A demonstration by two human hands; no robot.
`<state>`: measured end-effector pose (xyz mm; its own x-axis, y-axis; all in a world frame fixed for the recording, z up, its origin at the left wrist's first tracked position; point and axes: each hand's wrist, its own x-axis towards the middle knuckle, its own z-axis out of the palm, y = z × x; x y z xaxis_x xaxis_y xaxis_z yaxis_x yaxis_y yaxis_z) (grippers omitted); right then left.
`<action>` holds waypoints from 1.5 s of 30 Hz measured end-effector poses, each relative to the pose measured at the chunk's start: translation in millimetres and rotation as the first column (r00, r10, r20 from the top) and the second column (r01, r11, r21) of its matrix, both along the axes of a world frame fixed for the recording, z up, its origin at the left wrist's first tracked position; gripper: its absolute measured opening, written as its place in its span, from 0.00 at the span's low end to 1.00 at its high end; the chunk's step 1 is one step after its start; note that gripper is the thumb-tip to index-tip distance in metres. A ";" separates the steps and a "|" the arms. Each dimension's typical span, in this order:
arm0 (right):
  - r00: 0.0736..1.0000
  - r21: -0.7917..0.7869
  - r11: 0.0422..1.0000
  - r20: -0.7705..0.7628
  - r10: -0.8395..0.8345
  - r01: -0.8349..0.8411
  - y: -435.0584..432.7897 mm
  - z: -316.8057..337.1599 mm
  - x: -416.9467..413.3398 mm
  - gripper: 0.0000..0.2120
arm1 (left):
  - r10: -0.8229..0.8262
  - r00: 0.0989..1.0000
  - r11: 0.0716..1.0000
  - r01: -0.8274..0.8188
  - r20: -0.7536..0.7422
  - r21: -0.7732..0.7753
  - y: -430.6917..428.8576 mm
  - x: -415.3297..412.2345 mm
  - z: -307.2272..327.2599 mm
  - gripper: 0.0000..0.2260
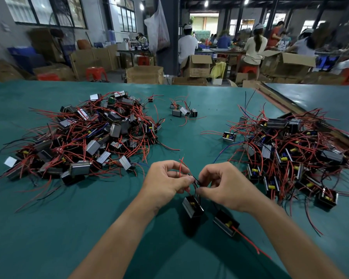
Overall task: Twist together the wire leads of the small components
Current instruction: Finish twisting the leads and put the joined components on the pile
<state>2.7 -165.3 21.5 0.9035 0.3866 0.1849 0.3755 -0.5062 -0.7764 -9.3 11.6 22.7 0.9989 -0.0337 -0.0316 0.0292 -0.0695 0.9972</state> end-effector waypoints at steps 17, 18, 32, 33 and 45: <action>0.997 0.014 1.000 -0.069 0.017 -0.016 0.2 1.2 -1.2 0.08 | 0.189 0.976 0.977 -0.198 0.104 0.085 -2.0 -0.5 1.0 0.10; 0.998 0.003 1.000 -0.067 0.014 -0.014 -0.2 2.0 -1.4 0.09 | 0.244 0.938 0.926 -0.301 0.246 0.228 -1.3 -1.7 -1.0 0.11; 0.998 0.045 0.998 -0.039 0.042 -0.040 0.2 4.4 -0.8 0.07 | 0.052 0.964 0.968 -0.112 0.260 0.223 -11.4 -0.8 -7.9 0.07; 0.998 0.054 0.997 -0.046 0.048 -0.046 0.7 4.1 -1.2 0.08 | 0.052 0.967 0.977 -0.101 0.249 0.188 -10.5 -1.0 -6.9 0.07; 0.995 0.224 0.974 -0.100 0.011 0.012 -0.6 7.9 -2.3 0.10 | -0.004 0.995 0.994 0.014 0.096 -0.111 -10.2 -7.6 3.5 0.09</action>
